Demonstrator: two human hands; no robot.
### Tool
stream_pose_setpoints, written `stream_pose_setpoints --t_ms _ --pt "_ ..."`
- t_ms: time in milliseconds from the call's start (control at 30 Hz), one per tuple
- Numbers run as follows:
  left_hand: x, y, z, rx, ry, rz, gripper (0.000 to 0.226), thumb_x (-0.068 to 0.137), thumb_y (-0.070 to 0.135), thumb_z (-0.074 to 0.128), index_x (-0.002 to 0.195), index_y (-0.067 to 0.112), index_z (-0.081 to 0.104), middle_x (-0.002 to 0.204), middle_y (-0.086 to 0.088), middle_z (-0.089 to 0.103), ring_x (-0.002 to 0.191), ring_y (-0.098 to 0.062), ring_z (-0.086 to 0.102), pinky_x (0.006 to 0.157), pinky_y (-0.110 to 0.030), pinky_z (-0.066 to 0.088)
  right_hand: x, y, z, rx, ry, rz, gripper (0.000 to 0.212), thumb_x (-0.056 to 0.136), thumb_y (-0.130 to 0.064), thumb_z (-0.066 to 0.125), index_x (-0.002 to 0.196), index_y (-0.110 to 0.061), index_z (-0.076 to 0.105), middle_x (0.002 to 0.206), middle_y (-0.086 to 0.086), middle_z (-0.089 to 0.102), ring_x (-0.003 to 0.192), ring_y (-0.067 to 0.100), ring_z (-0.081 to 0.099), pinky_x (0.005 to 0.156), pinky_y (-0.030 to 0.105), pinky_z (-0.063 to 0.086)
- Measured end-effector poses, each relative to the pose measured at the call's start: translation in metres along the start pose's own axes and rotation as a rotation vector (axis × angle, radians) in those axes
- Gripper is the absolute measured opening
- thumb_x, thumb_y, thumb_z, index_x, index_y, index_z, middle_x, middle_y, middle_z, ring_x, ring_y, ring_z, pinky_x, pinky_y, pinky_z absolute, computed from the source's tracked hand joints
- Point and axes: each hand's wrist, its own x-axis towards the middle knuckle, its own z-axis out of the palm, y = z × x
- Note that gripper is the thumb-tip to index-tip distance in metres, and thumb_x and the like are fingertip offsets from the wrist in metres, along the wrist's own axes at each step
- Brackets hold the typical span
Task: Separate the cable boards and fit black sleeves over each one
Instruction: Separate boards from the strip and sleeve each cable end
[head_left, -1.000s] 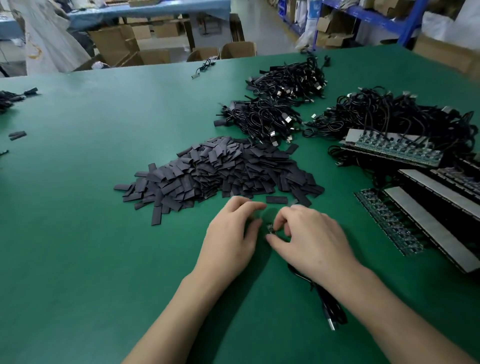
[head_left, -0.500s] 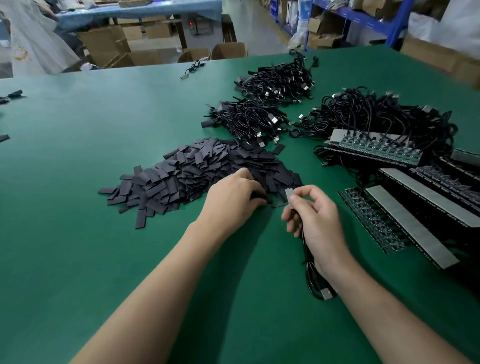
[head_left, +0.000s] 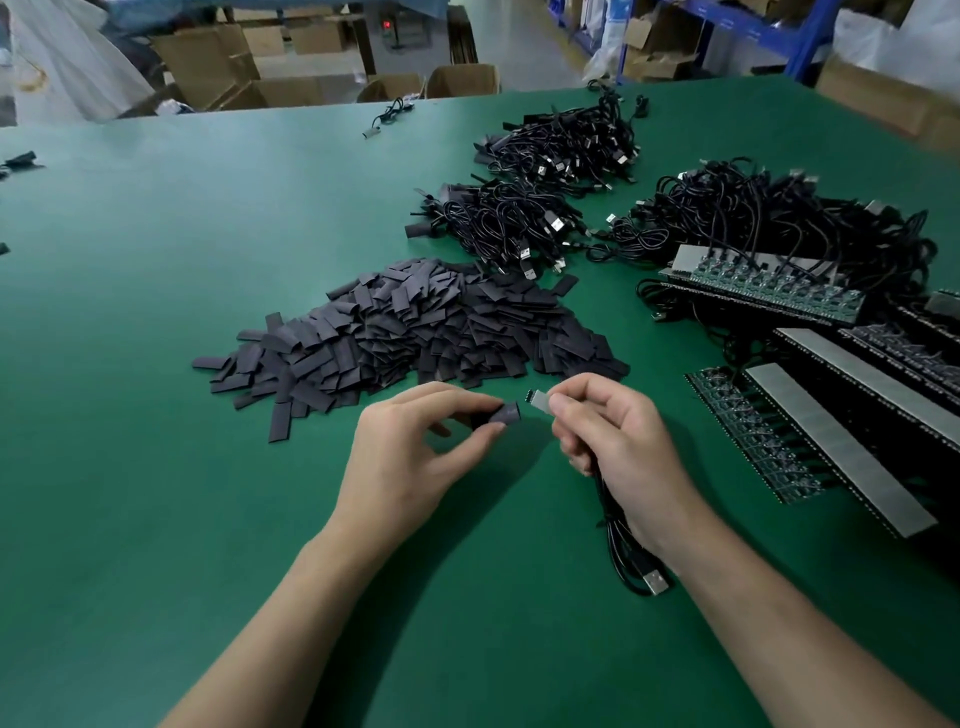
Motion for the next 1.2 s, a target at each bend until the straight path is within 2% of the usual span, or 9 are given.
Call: stream_pose_setpoints --t_ms 100,267,500,733,933,1100,1200 --pt "-0.002 -0.002 0.002 -0.026 0.024 0.012 0.016 0.085 0.018 0.083 0.100 0.023 0.081 0.095 0.017 0.075 0.086 -0.003 0.070 0.071 -0.026 0.054 0.000 0.001 0.000 -0.055 -0.038 0.000 0.014 0.088 -0.026 0.063 0.083 -0.013 0.065 0.060 -0.005 0.050 0.055 0.009 0.041 0.050 0.018 0.034" --pt "-0.002 -0.012 0.002 -0.057 0.017 0.029 0.014 0.086 0.017 0.082 0.100 0.019 0.082 0.096 0.012 0.077 0.088 -0.007 0.071 0.073 -0.030 0.056 0.002 0.002 -0.002 -0.104 -0.063 0.016 0.013 0.088 -0.026 0.064 0.078 -0.019 0.068 0.057 -0.007 0.048 0.055 0.009 0.039 0.050 0.018 0.033" --pt "-0.001 -0.013 -0.001 -0.055 -0.006 0.061 0.015 0.086 0.017 0.082 0.101 0.016 0.082 0.098 0.011 0.076 0.089 -0.005 0.070 0.077 -0.029 0.057 0.003 0.002 -0.002 -0.119 -0.074 0.019 0.012 0.088 -0.025 0.064 0.077 -0.025 0.071 0.057 -0.007 0.050 0.054 0.008 0.041 0.050 0.017 0.035" --pt "-0.002 -0.012 -0.004 -0.010 -0.023 0.075 0.016 0.087 0.023 0.081 0.102 0.017 0.082 0.099 0.012 0.074 0.092 0.000 0.069 0.085 -0.024 0.056 0.002 0.001 -0.003 -0.119 -0.071 0.028 0.012 0.087 -0.027 0.065 0.079 -0.019 0.070 0.058 -0.006 0.050 0.055 0.009 0.041 0.049 0.018 0.034" --pt "-0.002 -0.011 -0.003 0.011 -0.027 0.098 0.016 0.088 0.025 0.080 0.103 0.018 0.081 0.100 0.011 0.074 0.092 -0.001 0.070 0.084 -0.028 0.058 0.002 0.003 -0.004 -0.193 -0.087 0.017 0.023 0.099 -0.011 0.065 0.080 -0.022 0.071 0.057 -0.005 0.052 0.057 0.012 0.042 0.050 0.018 0.034" --pt "-0.002 -0.011 -0.003 0.083 -0.081 0.190 0.016 0.092 0.027 0.076 0.105 0.019 0.080 0.101 0.008 0.073 0.089 -0.009 0.070 0.079 -0.034 0.058 0.002 0.003 -0.003 -0.243 -0.122 0.011 0.021 0.098 -0.015 0.068 0.081 -0.026 0.072 0.059 -0.005 0.059 0.060 0.016 0.046 0.052 0.022 0.036" --pt "0.000 -0.012 -0.004 0.123 -0.088 0.228 0.014 0.093 0.026 0.076 0.105 0.019 0.080 0.101 0.008 0.072 0.088 -0.011 0.070 0.077 -0.035 0.058 0.002 0.005 -0.005 -0.241 -0.141 0.006 0.018 0.098 -0.013 0.068 0.084 -0.023 0.072 0.062 -0.002 0.066 0.057 0.010 0.054 0.054 0.019 0.042"
